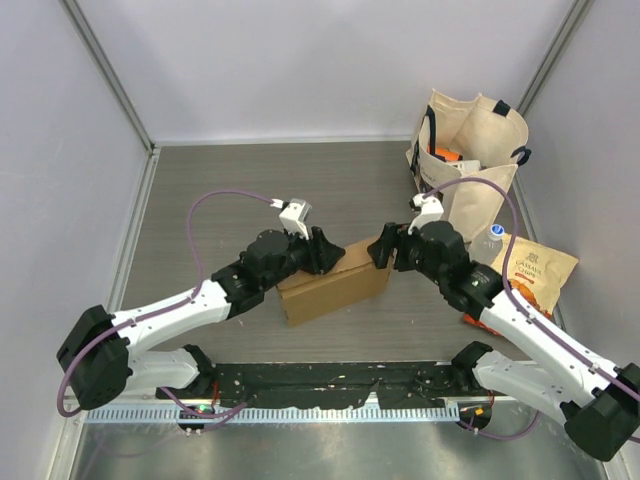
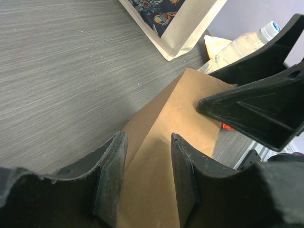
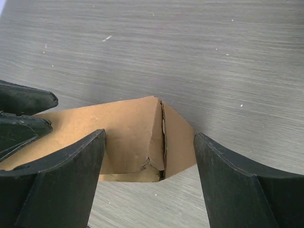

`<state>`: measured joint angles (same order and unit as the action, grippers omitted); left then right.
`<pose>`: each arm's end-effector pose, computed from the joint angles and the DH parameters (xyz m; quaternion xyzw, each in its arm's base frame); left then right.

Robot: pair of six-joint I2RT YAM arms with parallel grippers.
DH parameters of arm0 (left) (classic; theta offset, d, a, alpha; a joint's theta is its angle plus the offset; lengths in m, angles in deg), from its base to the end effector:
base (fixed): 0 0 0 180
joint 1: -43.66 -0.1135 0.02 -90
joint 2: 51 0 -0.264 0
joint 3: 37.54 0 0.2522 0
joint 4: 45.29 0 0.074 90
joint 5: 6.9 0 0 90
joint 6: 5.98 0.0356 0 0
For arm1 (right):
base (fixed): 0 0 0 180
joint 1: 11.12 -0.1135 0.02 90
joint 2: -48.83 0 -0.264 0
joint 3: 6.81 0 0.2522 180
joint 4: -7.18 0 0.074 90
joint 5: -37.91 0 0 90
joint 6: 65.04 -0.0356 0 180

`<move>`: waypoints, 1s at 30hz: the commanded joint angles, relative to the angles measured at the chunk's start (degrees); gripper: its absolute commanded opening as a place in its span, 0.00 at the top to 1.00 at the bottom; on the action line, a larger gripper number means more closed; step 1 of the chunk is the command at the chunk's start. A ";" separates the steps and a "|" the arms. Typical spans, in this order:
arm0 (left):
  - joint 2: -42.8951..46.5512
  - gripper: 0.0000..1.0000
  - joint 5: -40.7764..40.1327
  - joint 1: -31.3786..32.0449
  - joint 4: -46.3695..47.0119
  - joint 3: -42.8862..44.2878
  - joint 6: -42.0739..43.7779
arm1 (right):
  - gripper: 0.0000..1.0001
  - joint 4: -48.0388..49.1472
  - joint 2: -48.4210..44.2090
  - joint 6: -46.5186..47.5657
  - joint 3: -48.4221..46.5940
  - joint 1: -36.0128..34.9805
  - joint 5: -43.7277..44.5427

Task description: Fold the paper box

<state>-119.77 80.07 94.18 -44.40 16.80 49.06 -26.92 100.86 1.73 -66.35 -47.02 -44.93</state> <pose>0.1764 -0.2112 0.2711 0.0901 0.7802 -0.4046 0.4684 0.1690 0.1168 0.3056 -0.0611 0.8475 0.2126 0.4824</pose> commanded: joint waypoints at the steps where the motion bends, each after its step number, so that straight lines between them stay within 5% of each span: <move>1: -0.84 0.51 -0.49 0.37 -8.84 -0.15 3.58 | 0.20 11.99 -5.70 -1.12 6.57 -0.05 1.54; 12: 1.27 0.38 5.05 -0.86 -28.27 17.34 2.97 | 0.17 2.58 -5.36 -1.12 -2.65 0.57 2.95; 16: 3.47 0.42 9.08 -2.27 -31.27 19.45 4.11 | 0.25 3.80 -5.71 -0.86 -0.46 1.53 1.63; 21: 6.80 0.62 14.80 -2.36 -26.97 14.28 0.60 | 0.47 8.29 -8.87 -1.21 8.94 1.62 2.86; 30: 10.50 0.68 14.46 -2.36 -20.01 -0.06 -7.41 | 0.51 6.64 -10.37 -1.57 8.17 1.62 2.33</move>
<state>-110.66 94.58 91.84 -64.05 19.29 43.95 -18.44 91.05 -0.71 -55.58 -45.60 -43.71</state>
